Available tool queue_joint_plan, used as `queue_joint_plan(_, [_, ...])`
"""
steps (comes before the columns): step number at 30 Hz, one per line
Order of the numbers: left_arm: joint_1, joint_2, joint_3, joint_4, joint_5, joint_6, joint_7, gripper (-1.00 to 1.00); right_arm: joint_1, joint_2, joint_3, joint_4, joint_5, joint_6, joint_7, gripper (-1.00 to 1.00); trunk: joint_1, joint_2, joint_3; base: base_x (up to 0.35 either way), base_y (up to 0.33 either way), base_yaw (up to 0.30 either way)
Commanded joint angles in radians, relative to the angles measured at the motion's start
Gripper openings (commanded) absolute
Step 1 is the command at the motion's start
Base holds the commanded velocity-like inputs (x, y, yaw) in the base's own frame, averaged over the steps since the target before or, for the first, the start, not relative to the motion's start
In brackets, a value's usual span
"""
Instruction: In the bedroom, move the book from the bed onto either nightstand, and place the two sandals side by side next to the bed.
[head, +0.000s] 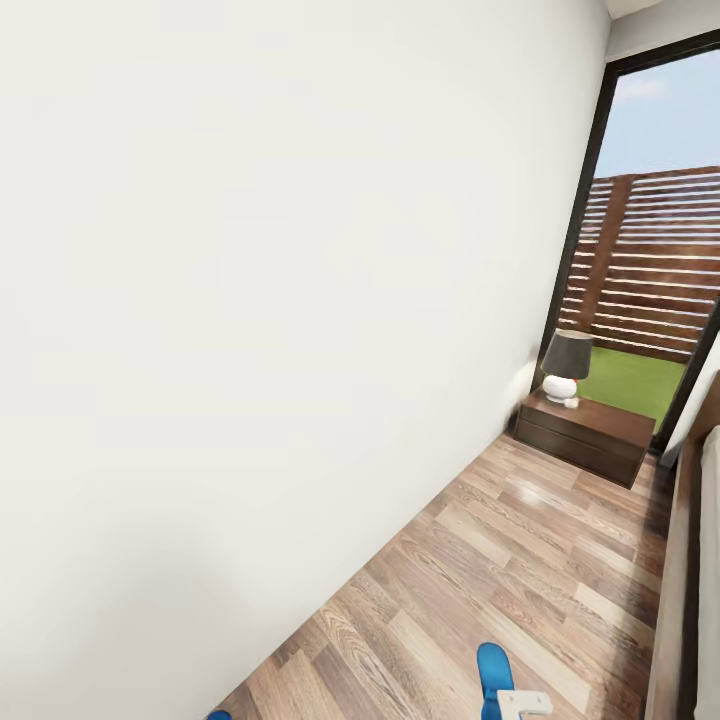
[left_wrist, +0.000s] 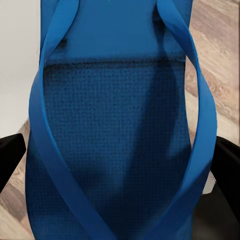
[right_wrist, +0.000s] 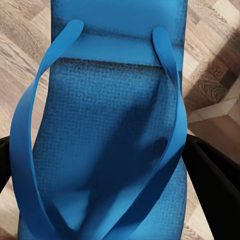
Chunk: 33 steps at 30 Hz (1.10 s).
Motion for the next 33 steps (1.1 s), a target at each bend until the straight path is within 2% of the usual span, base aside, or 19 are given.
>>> queue_joint_plan(1, [-0.011, 0.001, -0.007, 0.001, 0.01, 0.007, 0.002, -1.0, 0.0, 0.0, 0.008, 0.001, -0.012, -0.005, -0.003, -1.0, 0.0, -0.001, 0.0, 0.0, 0.0, 0.0])
queue_joint_plan(3, [-0.05, 0.0, -0.003, 0.017, 0.011, 0.051, -0.008, -1.0, 0.0, 0.0, 0.008, 0.002, -0.012, -0.004, -0.003, -1.0, 0.0, -0.001, 0.0, 0.0, 0.0, 0.0])
queue_joint_plan(6, [-0.08, -0.005, -0.001, 0.033, 0.012, 0.084, -0.014, -1.0, 0.0, -0.002, 0.008, 0.002, -0.012, -0.004, -0.002, -1.0, 0.0, -0.001, 0.0, 0.0, 0.0, 0.0])
queue_joint_plan(11, [-0.133, -0.038, 0.001, 0.052, 0.011, 0.126, -0.017, -1.0, 0.001, -0.005, 0.009, 0.003, -0.012, -0.004, 0.0, -1.0, 0.0, -0.001, 0.0, 0.0, 0.0, 0.0])
queue_joint_plan(15, [-0.148, -0.052, 0.002, 0.059, 0.012, 0.169, -0.016, -1.0, 0.002, -0.006, 0.009, 0.002, -0.011, -0.004, 0.0, -1.0, 0.0, -0.001, 0.0, 0.0, 0.0, 0.0])
queue_joint_plan(27, [-0.153, -0.084, 0.007, 0.071, 0.014, 0.192, -0.007, -1.0, 0.014, -0.02, 0.01, -0.001, -0.011, -0.005, 0.0, -1.0, 0.0, -0.001, 0.0, 0.0, 0.0, 0.0])
queue_joint_plan(33, [-0.153, -0.087, 0.036, 0.075, 0.036, 0.207, -0.006, -1.0, 0.016, -0.022, 0.01, 0.0, -0.012, -0.005, 0.0, -1.0, 0.0, -0.001, 0.0, 0.0, 0.0, 0.0])
